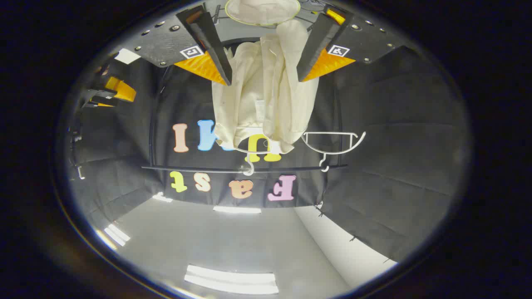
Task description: Grasp the clothes on the hanger with both hands and then place them into the laundry hamper below.
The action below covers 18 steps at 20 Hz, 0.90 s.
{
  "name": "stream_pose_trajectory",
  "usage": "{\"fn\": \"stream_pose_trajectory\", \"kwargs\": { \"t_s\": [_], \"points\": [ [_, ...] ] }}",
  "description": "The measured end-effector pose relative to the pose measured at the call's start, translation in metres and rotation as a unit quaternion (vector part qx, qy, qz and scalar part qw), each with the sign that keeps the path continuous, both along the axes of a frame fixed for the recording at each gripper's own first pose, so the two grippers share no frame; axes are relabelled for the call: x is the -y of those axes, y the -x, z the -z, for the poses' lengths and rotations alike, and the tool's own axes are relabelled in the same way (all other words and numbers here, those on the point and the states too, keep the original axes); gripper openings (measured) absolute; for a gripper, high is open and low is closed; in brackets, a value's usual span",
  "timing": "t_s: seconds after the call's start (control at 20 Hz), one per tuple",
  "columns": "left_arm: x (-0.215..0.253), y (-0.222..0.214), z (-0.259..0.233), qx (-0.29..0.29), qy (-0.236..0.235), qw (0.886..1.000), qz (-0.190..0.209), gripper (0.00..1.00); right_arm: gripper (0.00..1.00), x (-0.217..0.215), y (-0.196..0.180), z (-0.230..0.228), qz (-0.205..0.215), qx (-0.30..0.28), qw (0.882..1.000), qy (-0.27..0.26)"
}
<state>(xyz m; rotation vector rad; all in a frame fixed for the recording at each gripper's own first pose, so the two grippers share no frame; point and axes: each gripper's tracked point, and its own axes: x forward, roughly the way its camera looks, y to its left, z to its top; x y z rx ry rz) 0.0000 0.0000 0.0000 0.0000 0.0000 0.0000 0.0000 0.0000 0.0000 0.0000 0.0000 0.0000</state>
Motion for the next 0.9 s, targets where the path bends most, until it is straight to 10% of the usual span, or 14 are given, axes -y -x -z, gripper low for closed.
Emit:
{"fn": "stream_pose_trajectory", "kwargs": {
  "t_s": [0.9],
  "points": [
    [0.001,-0.022,0.012,-0.016,-0.002,1.000,-0.022,0.92,0.96,-0.003,-0.031,0.018,-0.029,-0.029,0.999,-0.001]
  ]
}}
